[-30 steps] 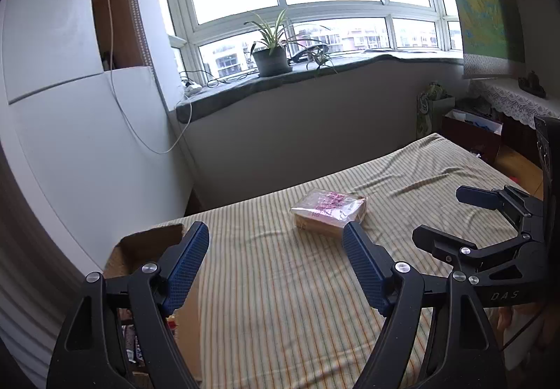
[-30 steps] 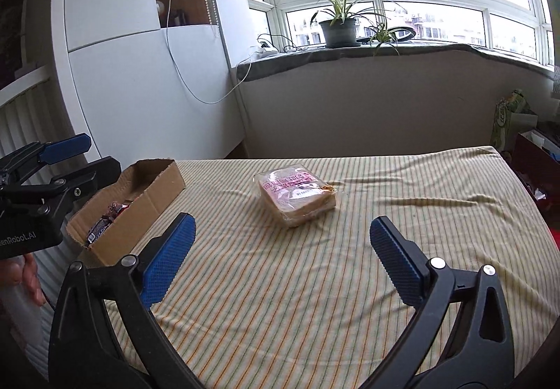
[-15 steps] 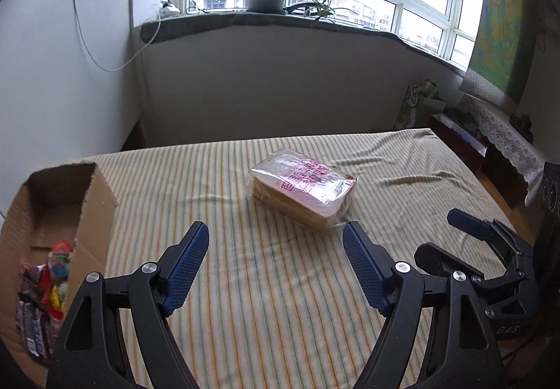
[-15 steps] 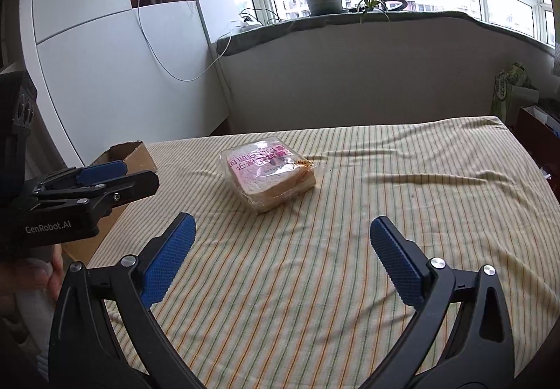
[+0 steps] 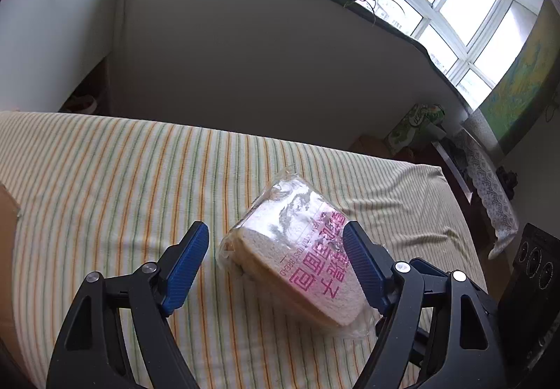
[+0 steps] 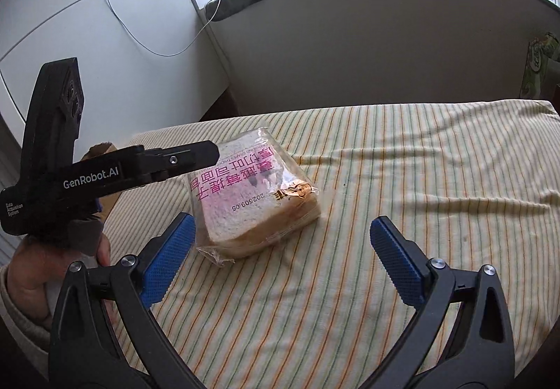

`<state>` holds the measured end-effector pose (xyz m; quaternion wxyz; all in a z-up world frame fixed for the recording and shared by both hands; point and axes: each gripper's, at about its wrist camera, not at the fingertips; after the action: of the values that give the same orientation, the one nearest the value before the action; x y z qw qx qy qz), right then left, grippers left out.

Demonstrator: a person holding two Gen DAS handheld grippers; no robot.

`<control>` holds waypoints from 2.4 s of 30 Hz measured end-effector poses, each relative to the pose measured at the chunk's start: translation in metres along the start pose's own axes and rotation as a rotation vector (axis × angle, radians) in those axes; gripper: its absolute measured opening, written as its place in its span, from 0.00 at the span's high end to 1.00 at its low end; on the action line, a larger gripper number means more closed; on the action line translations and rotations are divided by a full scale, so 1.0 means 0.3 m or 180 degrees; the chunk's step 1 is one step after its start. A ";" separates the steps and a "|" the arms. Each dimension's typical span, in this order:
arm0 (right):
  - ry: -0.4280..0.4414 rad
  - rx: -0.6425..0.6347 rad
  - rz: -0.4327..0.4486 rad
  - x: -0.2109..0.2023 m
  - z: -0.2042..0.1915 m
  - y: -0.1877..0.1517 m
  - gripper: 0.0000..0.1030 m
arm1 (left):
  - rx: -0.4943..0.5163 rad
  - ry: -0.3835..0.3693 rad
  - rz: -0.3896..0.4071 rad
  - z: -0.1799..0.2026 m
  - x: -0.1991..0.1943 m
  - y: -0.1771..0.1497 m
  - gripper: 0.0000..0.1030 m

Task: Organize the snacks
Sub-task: 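Close both tools on the bagged bread slice from its two sides, then carry the bread slice into the box with both tools and open them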

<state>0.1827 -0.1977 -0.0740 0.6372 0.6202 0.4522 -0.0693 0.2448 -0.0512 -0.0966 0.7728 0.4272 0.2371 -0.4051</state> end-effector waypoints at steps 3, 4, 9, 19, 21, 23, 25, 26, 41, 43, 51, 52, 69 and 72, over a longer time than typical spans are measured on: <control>0.0072 -0.0031 -0.0056 0.029 -0.011 0.009 0.01 | 0.0112 -0.0054 -0.0019 0.004 0.031 0.018 0.23; 0.0104 -0.0030 -0.0089 0.039 -0.014 0.009 0.01 | 0.0130 -0.0103 -0.0045 0.000 0.042 0.026 0.23; 0.0278 0.0082 -0.0164 0.073 -0.023 -0.008 0.01 | 0.0121 -0.0214 -0.0242 -0.019 0.097 0.036 0.23; 0.0364 0.0155 -0.0084 0.082 -0.005 -0.027 0.30 | 0.0129 -0.0526 -0.0269 -0.043 0.013 -0.051 0.34; 0.0357 0.0080 -0.0070 0.058 -0.022 -0.038 0.31 | 0.0104 -0.0518 -0.0227 -0.043 -0.018 -0.078 0.35; 0.0339 0.0009 -0.0071 0.034 -0.052 -0.052 0.31 | 0.0070 -0.0477 -0.0169 -0.037 -0.047 -0.113 0.35; 0.0339 -0.0037 -0.0059 0.010 -0.083 -0.065 0.31 | 0.0036 -0.0477 -0.0115 -0.032 -0.083 -0.146 0.35; 0.0348 -0.0046 -0.0041 -0.008 -0.097 -0.075 0.31 | 0.0029 -0.0489 -0.0091 -0.029 -0.101 -0.163 0.37; 0.0298 -0.0105 0.0089 -0.270 -0.234 -0.220 0.31 | 0.0167 -0.0496 0.0016 0.045 -0.298 -0.329 0.37; 0.0267 -0.0163 0.0186 -0.315 -0.258 -0.188 0.31 | 0.0226 -0.0518 0.0133 0.070 -0.358 -0.316 0.37; 0.0279 -0.0477 0.0506 -0.446 -0.420 -0.059 0.31 | 0.0327 -0.0536 0.0567 0.049 -0.590 -0.290 0.36; 0.0288 -0.0511 0.0512 -0.450 -0.441 -0.052 0.31 | 0.0309 -0.0531 0.0585 0.033 -0.604 -0.290 0.36; 0.0573 -0.0956 0.0359 -0.335 -0.730 0.012 0.31 | -0.0142 -0.0381 0.0892 -0.236 -0.769 -0.296 0.36; 0.0669 -0.1058 0.0314 -0.292 -0.801 0.028 0.31 | -0.0249 -0.0309 0.0966 -0.308 -0.806 -0.294 0.36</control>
<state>0.0194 -0.0322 0.0329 0.6828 0.5318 0.4904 0.1027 0.0345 0.1029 -0.0138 0.8517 0.4076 0.1479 -0.2943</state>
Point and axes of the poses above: each gripper's, at about its wrist camera, not at the fingertips, and x roughly the way its jaws point, z to its right, y to its top, and after that the axes turned 15 degrees about -x, right-handed
